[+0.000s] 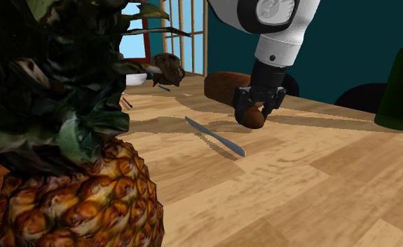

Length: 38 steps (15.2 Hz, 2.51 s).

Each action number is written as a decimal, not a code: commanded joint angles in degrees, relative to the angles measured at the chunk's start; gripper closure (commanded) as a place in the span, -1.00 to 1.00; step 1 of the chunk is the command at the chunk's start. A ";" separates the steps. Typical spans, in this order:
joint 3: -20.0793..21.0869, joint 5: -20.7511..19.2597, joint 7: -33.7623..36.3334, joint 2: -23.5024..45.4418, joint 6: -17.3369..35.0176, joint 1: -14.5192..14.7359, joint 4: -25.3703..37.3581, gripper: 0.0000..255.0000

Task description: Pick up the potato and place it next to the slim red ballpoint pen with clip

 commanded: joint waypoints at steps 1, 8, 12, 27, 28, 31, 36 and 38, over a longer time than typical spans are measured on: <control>0.01 0.00 0.00 0.02 -0.01 0.01 -0.01 1.00; -0.03 -0.14 0.22 -0.27 -0.62 0.01 0.35 1.00; -0.17 -0.65 1.10 -1.26 -3.16 0.00 2.04 1.00; -0.53 -1.98 4.19 -3.39 -13.31 -0.28 10.49 1.00; -0.55 -2.04 4.39 -3.43 -14.03 -0.31 11.19 1.00; -0.59 -2.17 4.98 -3.48 -16.21 -0.42 13.39 1.00; 0.08 -2.72 7.18 -6.92 -15.98 1.09 10.41 1.00; 0.90 -3.13 9.05 -10.13 -14.17 2.59 6.03 1.00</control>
